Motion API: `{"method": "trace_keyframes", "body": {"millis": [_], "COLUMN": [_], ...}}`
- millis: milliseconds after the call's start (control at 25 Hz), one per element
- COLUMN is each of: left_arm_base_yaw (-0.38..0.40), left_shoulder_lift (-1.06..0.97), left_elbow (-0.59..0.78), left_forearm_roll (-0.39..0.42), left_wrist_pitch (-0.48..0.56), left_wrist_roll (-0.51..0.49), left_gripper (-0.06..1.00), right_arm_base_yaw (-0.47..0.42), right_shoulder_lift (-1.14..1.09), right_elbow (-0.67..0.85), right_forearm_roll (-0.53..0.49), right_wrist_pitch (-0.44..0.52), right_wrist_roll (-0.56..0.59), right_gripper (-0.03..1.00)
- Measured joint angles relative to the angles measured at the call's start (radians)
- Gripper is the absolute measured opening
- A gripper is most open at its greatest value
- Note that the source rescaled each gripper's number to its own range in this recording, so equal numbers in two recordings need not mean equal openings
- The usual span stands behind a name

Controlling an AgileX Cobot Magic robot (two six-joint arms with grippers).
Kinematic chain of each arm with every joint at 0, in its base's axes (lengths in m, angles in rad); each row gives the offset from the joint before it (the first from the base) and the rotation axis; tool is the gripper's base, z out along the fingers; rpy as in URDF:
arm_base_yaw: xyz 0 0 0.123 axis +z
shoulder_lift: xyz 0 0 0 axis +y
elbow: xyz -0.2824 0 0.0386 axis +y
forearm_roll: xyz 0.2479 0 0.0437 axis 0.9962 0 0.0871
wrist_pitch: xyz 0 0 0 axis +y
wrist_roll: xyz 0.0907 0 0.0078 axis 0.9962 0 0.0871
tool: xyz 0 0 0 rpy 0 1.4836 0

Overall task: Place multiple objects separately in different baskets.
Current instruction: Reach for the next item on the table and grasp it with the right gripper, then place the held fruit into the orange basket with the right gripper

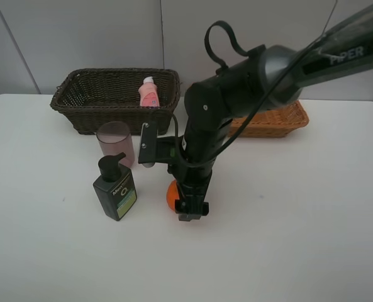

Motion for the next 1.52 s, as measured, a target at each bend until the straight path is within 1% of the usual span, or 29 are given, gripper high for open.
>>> {"method": "trace_keyframes", "body": {"millis": [160,280,520,800,880,920,1000,1040,1520], "left_arm_base_yaw": [0.0,0.0,0.0,0.0,0.0,0.0,0.0,0.0,0.0], "left_shoulder_lift": [0.0,0.0,0.0,0.0,0.0,0.0,0.0,0.0,0.0], "left_elbow": [0.0,0.0,0.0,0.0,0.0,0.0,0.0,0.0,0.0], "left_forearm_roll": [0.0,0.0,0.0,0.0,0.0,0.0,0.0,0.0,0.0], "left_wrist_pitch": [0.0,0.0,0.0,0.0,0.0,0.0,0.0,0.0,0.0], "left_wrist_roll": [0.0,0.0,0.0,0.0,0.0,0.0,0.0,0.0,0.0], "left_gripper": [1.0,1.0,1.0,1.0,1.0,1.0,1.0,1.0,1.0], "right_arm_base_yaw": [0.0,0.0,0.0,0.0,0.0,0.0,0.0,0.0,0.0], "right_shoulder_lift": [0.0,0.0,0.016,0.031,0.031,0.031,0.034,0.034,0.034], "right_elbow": [0.034,0.053,0.057,0.057,0.057,0.057,0.057,0.057,0.057], "right_forearm_roll": [-0.001,-0.001,-0.001,0.0,0.0,0.0,-0.001,-0.002,-0.005], "right_wrist_pitch": [-0.066,-0.096,-0.124,-0.132,-0.134,-0.135,-0.138,-0.138,-0.139], "right_wrist_roll": [0.0,0.0,0.0,0.0,0.0,0.0,0.0,0.0,0.0], "right_gripper": [1.0,1.0,1.0,0.99,0.94,0.89,0.72,0.68,0.68]}}
